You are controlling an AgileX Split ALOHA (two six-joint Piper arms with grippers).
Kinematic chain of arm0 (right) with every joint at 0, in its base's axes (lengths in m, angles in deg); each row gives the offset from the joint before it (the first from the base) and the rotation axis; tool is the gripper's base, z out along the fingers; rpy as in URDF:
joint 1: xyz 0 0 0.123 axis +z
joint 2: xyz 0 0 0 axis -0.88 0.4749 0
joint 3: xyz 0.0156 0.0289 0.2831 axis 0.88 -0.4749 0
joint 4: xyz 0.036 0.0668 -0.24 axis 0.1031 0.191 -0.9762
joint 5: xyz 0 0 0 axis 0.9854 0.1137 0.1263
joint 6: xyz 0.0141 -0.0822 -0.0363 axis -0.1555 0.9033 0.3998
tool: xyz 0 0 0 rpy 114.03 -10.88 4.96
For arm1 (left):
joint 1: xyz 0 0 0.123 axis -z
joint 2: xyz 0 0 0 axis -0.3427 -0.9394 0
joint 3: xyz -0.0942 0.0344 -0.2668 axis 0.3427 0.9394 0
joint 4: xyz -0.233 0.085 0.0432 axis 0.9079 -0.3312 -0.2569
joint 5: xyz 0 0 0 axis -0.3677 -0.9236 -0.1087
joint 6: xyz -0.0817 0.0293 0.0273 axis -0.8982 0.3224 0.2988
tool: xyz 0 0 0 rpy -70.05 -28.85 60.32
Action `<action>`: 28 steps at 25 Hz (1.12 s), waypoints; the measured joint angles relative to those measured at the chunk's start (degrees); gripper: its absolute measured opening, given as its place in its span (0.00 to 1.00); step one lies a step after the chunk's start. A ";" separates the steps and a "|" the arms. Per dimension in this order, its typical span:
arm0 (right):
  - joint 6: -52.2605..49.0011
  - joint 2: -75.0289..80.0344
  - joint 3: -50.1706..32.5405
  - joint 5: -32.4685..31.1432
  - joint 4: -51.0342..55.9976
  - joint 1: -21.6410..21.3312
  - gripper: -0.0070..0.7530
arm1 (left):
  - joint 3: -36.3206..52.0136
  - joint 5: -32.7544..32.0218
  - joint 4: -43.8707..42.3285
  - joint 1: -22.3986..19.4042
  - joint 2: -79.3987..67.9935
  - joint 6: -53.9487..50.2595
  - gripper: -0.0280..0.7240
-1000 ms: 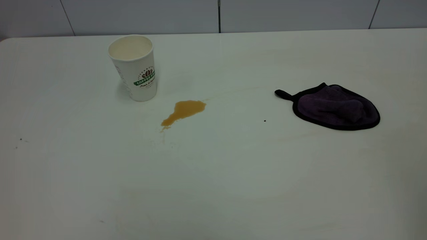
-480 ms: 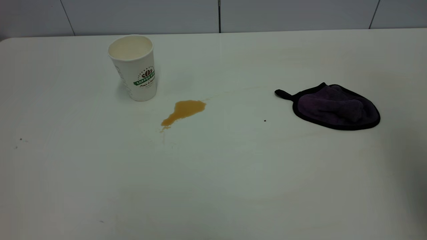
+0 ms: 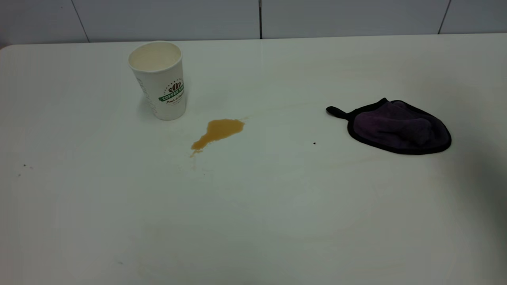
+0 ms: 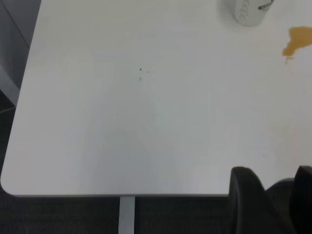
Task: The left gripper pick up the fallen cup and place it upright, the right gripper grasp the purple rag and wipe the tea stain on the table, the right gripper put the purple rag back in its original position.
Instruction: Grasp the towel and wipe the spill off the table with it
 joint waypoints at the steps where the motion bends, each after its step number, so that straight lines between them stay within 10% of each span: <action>1: 0.64 2.31 0.83 0.48 0.64 0.29 0.80 | 0.00 0.00 0.00 0.00 0.00 0.00 0.37; 28: 4.00 48.89 35.56 0.90 -1.87 9.64 0.79 | 0.05 0.00 0.00 0.00 0.00 0.00 0.37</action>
